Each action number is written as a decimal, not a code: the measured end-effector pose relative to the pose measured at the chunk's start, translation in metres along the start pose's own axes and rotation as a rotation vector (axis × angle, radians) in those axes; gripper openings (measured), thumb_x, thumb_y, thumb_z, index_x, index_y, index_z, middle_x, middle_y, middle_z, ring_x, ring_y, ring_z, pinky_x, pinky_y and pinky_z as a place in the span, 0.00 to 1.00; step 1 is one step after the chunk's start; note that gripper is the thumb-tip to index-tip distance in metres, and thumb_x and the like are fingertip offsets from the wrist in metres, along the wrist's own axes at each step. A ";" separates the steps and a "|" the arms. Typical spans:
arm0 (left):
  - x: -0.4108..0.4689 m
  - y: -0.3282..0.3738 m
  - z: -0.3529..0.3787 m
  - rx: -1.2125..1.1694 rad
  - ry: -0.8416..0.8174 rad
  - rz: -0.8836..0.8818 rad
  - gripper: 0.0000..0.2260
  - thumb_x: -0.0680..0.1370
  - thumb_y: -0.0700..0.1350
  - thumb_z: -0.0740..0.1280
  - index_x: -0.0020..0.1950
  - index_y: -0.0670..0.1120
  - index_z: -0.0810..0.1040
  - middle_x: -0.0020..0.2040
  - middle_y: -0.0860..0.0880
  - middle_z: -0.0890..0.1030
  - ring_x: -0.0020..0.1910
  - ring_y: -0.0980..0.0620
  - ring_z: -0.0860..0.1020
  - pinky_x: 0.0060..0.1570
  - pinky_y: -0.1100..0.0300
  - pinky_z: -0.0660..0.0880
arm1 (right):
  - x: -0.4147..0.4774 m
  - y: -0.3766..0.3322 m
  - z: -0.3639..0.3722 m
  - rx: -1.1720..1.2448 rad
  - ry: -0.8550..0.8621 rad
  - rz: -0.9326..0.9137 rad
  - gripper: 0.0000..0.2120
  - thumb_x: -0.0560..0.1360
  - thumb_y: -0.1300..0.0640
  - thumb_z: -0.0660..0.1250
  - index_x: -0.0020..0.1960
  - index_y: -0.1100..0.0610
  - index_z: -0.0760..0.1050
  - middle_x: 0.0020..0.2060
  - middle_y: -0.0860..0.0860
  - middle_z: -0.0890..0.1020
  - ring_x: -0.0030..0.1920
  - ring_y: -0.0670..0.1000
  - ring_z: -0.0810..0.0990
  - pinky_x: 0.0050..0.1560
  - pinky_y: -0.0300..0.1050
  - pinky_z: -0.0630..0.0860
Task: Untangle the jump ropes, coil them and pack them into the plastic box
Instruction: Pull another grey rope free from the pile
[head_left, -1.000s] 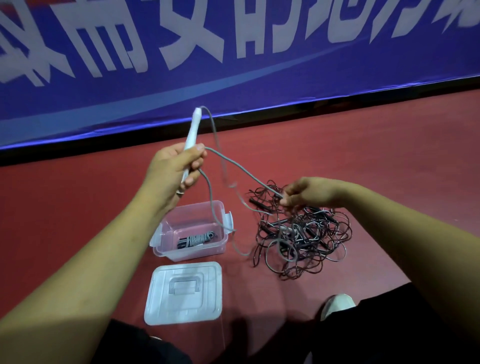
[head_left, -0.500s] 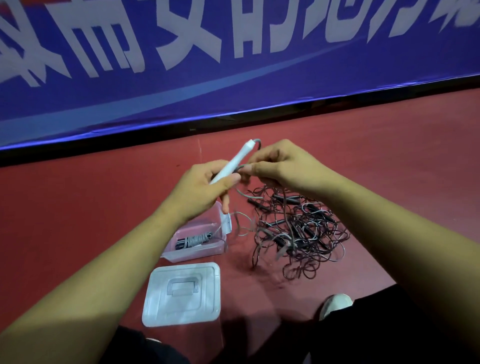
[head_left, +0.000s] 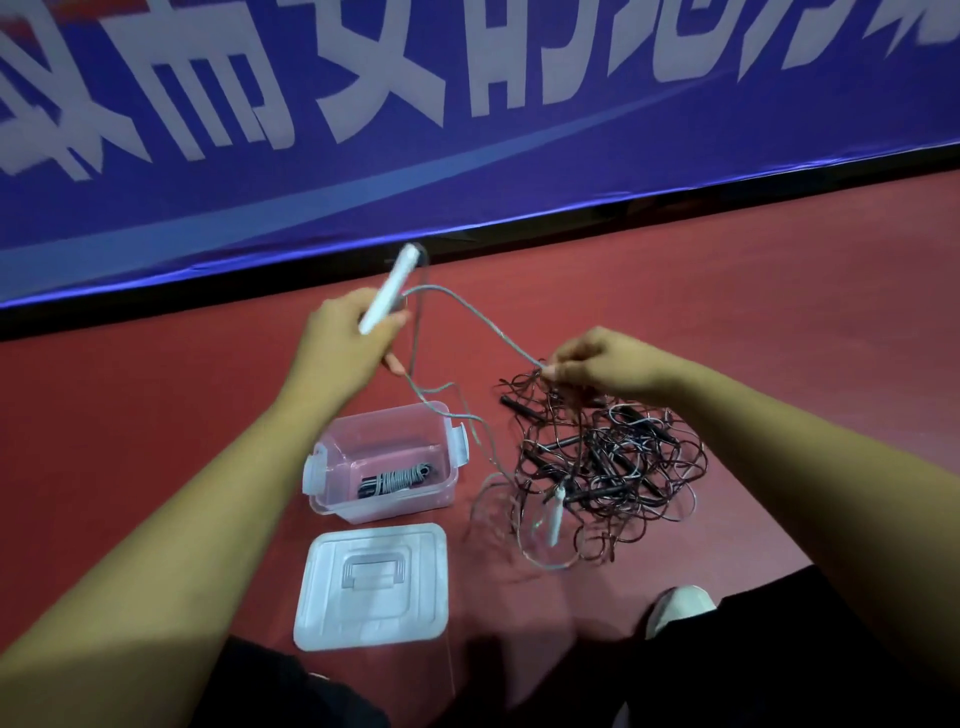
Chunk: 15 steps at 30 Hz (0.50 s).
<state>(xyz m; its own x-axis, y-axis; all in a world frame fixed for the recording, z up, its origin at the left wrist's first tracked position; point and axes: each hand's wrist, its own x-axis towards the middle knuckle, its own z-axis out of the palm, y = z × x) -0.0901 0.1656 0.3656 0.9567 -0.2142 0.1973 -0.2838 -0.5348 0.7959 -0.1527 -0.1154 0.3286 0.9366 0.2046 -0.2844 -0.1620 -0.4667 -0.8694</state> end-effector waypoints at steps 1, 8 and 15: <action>-0.002 -0.001 -0.001 0.184 -0.009 0.061 0.04 0.79 0.42 0.68 0.52 0.49 0.80 0.28 0.54 0.80 0.26 0.60 0.78 0.29 0.75 0.65 | 0.000 -0.009 0.000 0.023 0.050 -0.039 0.09 0.80 0.60 0.66 0.43 0.61 0.80 0.28 0.54 0.74 0.27 0.49 0.71 0.30 0.38 0.69; -0.018 0.021 0.025 -0.217 -0.323 0.046 0.08 0.81 0.41 0.66 0.59 0.45 0.80 0.30 0.49 0.80 0.21 0.57 0.76 0.23 0.68 0.66 | -0.012 -0.072 0.019 -0.099 0.048 -0.302 0.10 0.79 0.58 0.67 0.47 0.64 0.83 0.21 0.44 0.67 0.23 0.42 0.61 0.25 0.35 0.59; -0.008 0.021 0.017 -0.575 -0.116 -0.074 0.09 0.81 0.40 0.65 0.41 0.47 0.71 0.30 0.50 0.68 0.20 0.59 0.62 0.18 0.69 0.56 | -0.004 -0.035 0.004 -0.297 -0.064 -0.131 0.11 0.80 0.55 0.66 0.39 0.55 0.78 0.30 0.49 0.78 0.29 0.43 0.73 0.34 0.35 0.69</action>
<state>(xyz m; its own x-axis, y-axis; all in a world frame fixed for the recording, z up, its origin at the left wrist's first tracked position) -0.1052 0.1419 0.3706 0.9500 -0.2989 0.0909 -0.1044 -0.0295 0.9941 -0.1522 -0.0965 0.3587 0.9204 0.3289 -0.2115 0.0646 -0.6612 -0.7474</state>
